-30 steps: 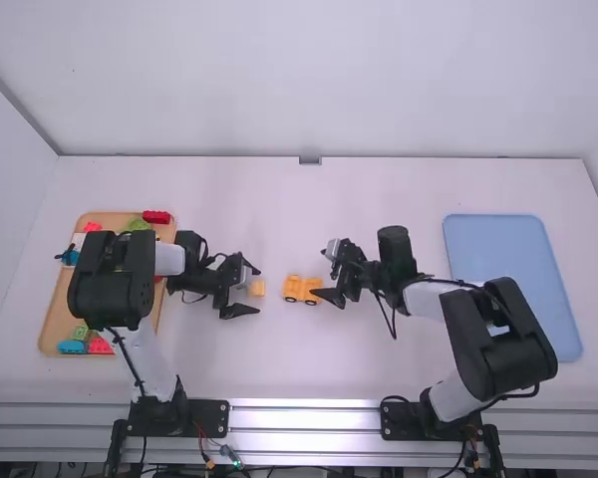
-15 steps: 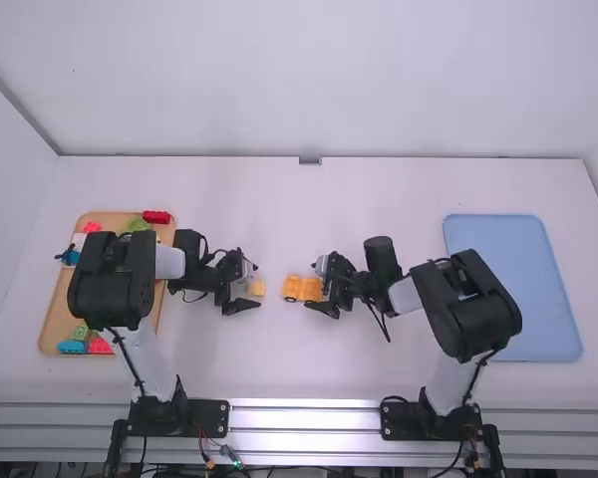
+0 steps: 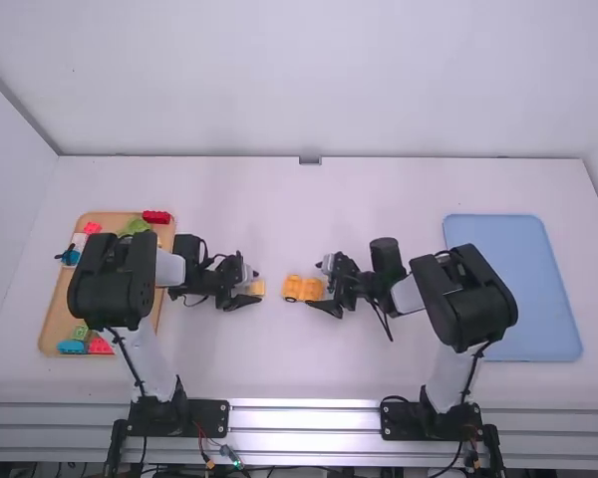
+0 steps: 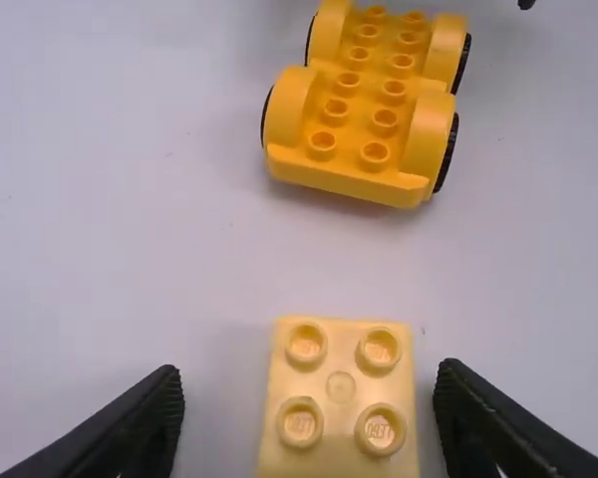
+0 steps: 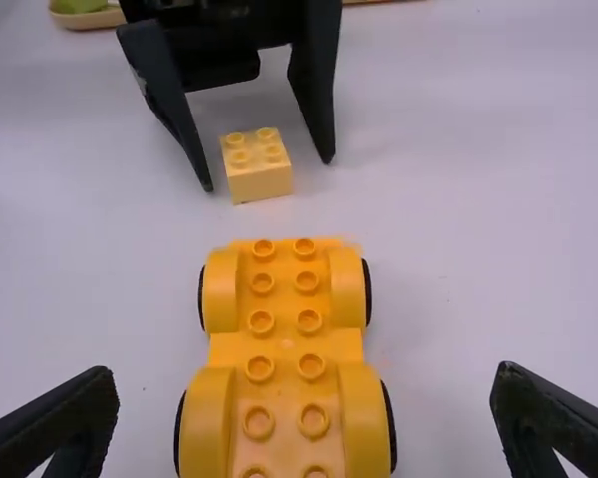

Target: Assemble lego blocks to make yellow taxi

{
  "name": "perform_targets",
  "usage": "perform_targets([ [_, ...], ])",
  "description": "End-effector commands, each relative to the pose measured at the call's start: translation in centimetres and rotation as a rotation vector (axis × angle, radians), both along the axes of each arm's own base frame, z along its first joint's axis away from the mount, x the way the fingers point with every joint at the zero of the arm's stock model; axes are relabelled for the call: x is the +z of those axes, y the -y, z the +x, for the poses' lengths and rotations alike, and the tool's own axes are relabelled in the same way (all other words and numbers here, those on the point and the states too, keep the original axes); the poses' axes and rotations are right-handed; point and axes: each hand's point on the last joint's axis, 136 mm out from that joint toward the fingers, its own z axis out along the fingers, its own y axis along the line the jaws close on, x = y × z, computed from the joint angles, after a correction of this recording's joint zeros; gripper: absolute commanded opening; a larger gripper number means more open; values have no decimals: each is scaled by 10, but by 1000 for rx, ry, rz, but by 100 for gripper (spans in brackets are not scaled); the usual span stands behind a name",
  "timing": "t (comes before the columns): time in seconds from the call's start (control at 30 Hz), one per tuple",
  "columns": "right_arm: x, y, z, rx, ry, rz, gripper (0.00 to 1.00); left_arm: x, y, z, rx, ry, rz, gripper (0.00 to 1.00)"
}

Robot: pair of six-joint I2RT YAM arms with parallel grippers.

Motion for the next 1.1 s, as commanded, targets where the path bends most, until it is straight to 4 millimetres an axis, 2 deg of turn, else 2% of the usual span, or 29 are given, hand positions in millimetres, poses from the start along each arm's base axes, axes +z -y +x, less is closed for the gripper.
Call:
perform_targets([
  [0.0, -3, 1, -7, 10, -23, 10, 99, -8, -2, -10, 11, -35, 3, 61],
  [0.4, -4, 1, -7, 11, -27, 8, 99, -6, -4, -10, 5, -41, 0, 54],
  [0.47, -3, 0, -7, 12, -28, 8, 99, -7, -3, -13, -11, -24, 3, 45],
  [0.57, -3, 1, -7, 12, -27, 8, 99, -9, -4, -15, -9, -29, 10, 42],
  [0.6, -3, 0, -7, 12, -27, 8, 99, -9, -4, -14, -7, -27, 9, 37],
  [0.77, -4, 1, -8, 12, -29, 8, 99, -8, -4, -13, -4, -31, 9, 31],
  [0.83, -4, 1, -8, 11, -29, 7, 99, -8, -4, -12, -5, -29, 9, 23],
  [1.07, -5, 2, -6, 0, -26, -3, 99, -7, -5, -8, -4, -3, 11, 22],
])
